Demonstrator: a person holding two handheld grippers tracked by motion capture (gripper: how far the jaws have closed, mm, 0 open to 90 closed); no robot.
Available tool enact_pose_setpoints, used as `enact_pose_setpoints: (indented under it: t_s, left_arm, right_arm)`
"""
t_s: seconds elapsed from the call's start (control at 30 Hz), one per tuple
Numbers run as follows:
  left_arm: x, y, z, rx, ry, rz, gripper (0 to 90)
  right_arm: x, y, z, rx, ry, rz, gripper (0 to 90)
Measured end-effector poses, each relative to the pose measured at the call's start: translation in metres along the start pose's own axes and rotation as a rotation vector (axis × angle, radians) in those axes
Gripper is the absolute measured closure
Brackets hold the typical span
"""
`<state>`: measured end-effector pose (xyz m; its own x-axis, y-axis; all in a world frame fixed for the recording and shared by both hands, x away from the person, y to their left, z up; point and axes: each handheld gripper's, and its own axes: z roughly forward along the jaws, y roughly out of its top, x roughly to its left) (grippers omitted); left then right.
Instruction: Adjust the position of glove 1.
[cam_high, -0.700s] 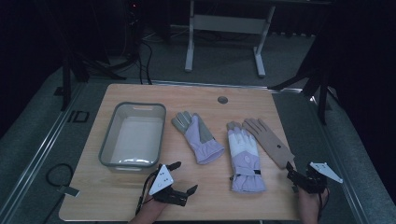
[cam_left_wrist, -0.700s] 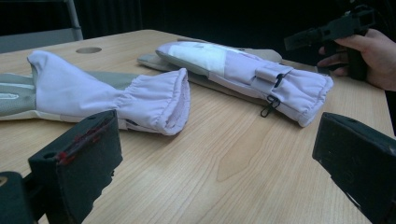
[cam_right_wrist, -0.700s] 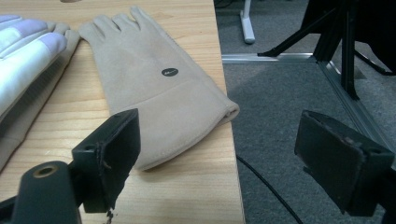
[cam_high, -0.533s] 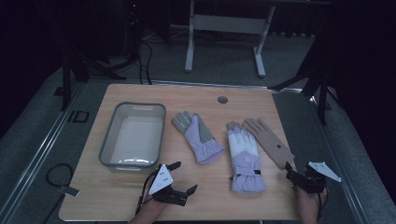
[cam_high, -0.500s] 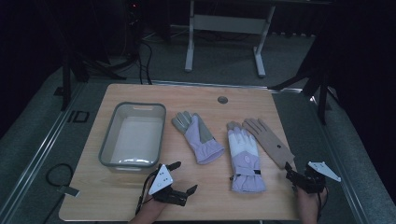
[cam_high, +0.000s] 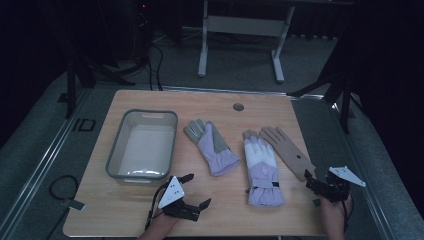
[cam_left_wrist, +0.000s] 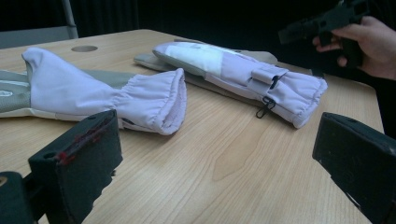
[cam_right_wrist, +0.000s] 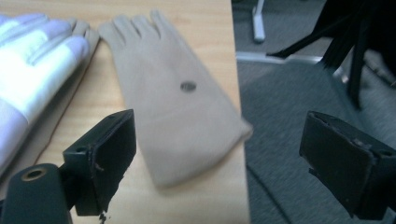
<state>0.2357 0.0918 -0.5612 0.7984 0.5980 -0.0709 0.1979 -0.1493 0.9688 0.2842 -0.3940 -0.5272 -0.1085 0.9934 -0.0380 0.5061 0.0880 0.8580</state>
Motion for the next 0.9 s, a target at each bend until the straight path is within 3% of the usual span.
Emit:
enact_pose_setpoints:
  t_s: [0.07, 0.17, 0.27, 0.33, 0.37, 0.47, 0.6, 0.73, 0.9]
  left_arm:
    - [0.0, 0.0, 0.0, 0.001, 0.0, 0.001, 1.2]
    - [0.0, 0.0, 0.0, 0.003, 0.002, 0.002, 1.2]
    - [0.0, 0.0, 0.0, 0.002, 0.001, 0.002, 1.2]
    - [0.0, 0.0, 0.0, 0.001, 0.0, 0.001, 1.2]
    - [0.0, 0.0, 0.0, 0.001, 0.0, 0.001, 1.2]
    - [0.0, 0.0, 0.0, 0.003, -0.001, 0.003, 1.2]
    - [0.0, 0.0, 0.0, 0.005, -0.001, 0.006, 1.2]
    - [-0.001, 0.0, 0.0, 0.006, -0.001, 0.007, 1.2]
    - [0.0, 0.0, 0.0, 0.006, -0.003, 0.008, 1.2]
  right_arm:
    - [0.002, 0.008, -0.003, -0.006, -0.031, -0.016, 11.1]
    - [0.001, 0.019, -0.007, -0.011, 0.046, 0.025, 15.0]
    - [0.004, 0.03, -0.008, 0.023, 0.059, 0.032, 13.4]
    - [0.007, 0.036, -0.008, 0.013, 0.07, 0.045, 10.6]
    - [0.01, 0.039, -0.01, -0.022, 0.049, 0.05, 10.6]
    - [0.019, 0.047, -0.012, -0.049, 0.085, 0.016, 10.5]
    - [0.032, 0.058, -0.009, -0.039, 0.184, -0.004, 10.6]
    - [0.045, 0.067, -0.008, -0.069, 0.225, -0.037, 13.5]
    - [0.06, 0.08, -0.002, -0.051, 0.261, -0.071, 14.3]
